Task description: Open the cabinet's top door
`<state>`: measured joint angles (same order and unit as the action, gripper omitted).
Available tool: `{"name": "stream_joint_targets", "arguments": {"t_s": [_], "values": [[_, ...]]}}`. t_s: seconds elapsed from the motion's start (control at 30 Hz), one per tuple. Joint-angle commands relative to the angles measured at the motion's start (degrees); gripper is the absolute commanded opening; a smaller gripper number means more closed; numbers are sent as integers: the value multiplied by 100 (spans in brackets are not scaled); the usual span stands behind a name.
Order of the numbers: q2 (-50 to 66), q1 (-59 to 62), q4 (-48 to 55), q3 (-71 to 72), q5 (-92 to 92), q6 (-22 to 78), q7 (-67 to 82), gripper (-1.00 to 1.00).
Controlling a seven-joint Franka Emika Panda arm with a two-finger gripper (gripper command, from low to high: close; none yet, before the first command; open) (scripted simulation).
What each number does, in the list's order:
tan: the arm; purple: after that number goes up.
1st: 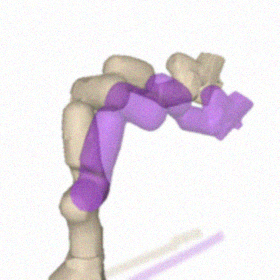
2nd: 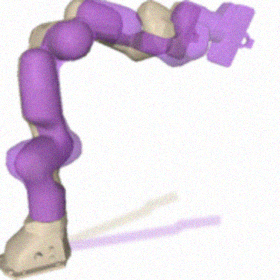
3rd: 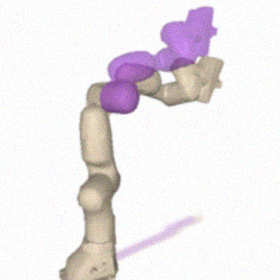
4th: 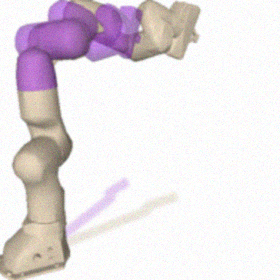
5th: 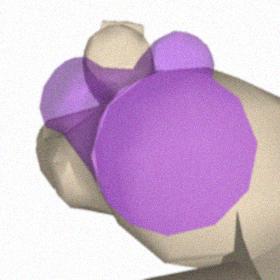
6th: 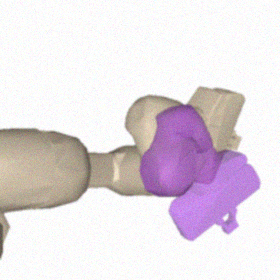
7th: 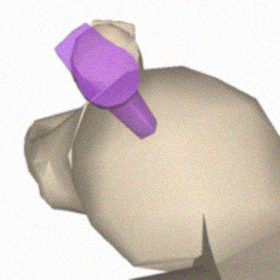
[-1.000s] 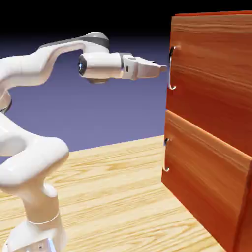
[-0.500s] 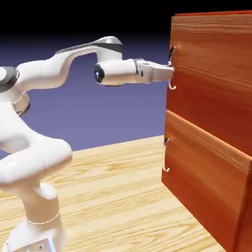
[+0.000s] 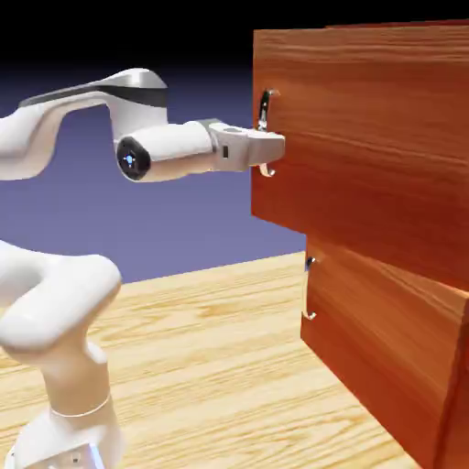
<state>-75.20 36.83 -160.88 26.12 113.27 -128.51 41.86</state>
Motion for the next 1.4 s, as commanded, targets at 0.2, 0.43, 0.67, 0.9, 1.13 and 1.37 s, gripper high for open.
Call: {"name": "stream_joint_targets", "arguments": {"t_s": [0.2, 0.43, 0.67, 0.9, 1.13, 1.37], "values": [[-251, -193, -402, -1453, -1326, 1058, 30, -100], [-131, -182, -416, -2907, -2658, 2131, 163, -100], [429, -272, -26, -4360, -3965, 3266, 419, -100], [1372, -777, 848, -5814, -5164, 4507, 764, -100], [2429, -1841, 2154, -7268, -6059, 5811, 1111, -100], [3217, -3262, 3526, -8688, -6573, 6949, 1354, -100]]}}
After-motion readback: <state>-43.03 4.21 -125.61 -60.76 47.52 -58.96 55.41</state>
